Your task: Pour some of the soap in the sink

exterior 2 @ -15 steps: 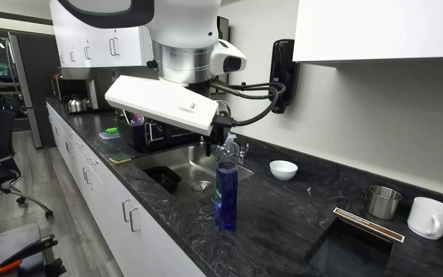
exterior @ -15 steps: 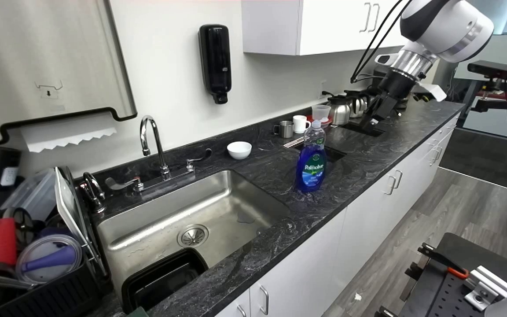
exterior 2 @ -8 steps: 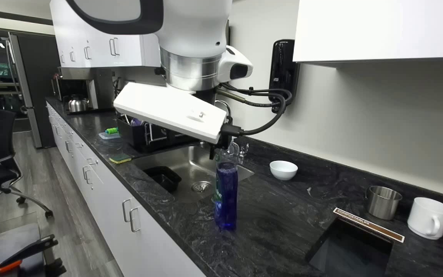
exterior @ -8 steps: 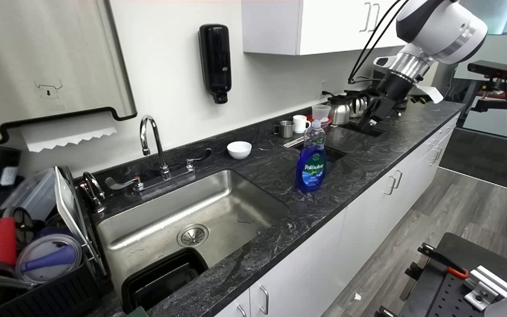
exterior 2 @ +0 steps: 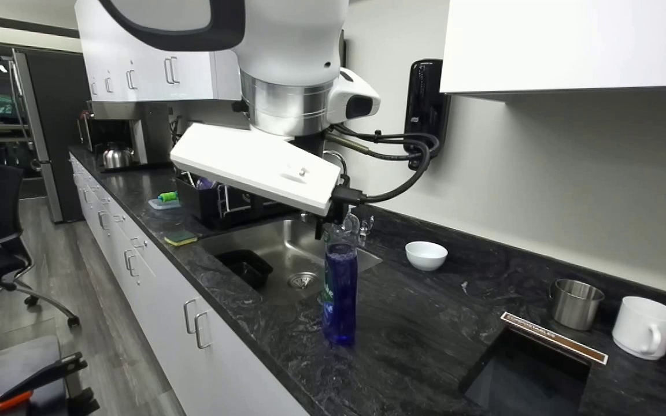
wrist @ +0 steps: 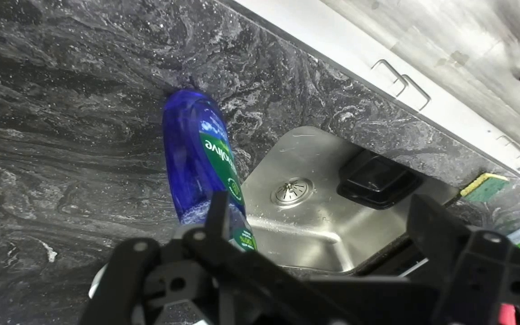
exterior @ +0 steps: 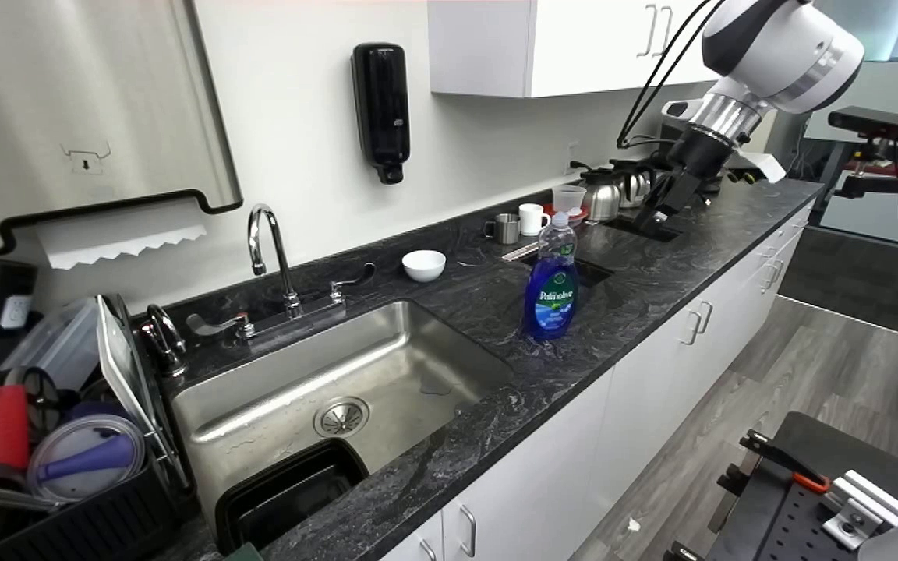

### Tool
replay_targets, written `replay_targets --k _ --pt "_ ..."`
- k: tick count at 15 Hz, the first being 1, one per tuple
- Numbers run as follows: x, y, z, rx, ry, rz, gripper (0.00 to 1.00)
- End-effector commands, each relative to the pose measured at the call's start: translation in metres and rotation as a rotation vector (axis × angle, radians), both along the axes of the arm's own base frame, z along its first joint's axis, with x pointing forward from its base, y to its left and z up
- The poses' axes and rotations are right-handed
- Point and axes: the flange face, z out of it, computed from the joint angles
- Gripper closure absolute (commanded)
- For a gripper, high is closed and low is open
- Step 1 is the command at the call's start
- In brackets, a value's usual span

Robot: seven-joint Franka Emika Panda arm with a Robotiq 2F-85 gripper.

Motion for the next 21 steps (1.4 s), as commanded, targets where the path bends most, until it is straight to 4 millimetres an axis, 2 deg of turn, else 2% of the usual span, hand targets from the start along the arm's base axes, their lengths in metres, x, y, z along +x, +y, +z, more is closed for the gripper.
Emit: replay_targets --k 1,4,8,14,21 --pt "-0.001 0.001 0.003 -0.011 -0.013 0.011 0.0" --pt "0.001 0.003 0.003 -0.021 -0.051 0.067 0.0" --pt "0.004 -0.006 -0.009 -0.021 -0.099 0.148 0.0" --pt "0.007 -0.027 -0.042 0.005 -0.177 0.206 0.0" --pt "0.027 -0.042 -0.066 0.026 -0.279 0.256 0.0"
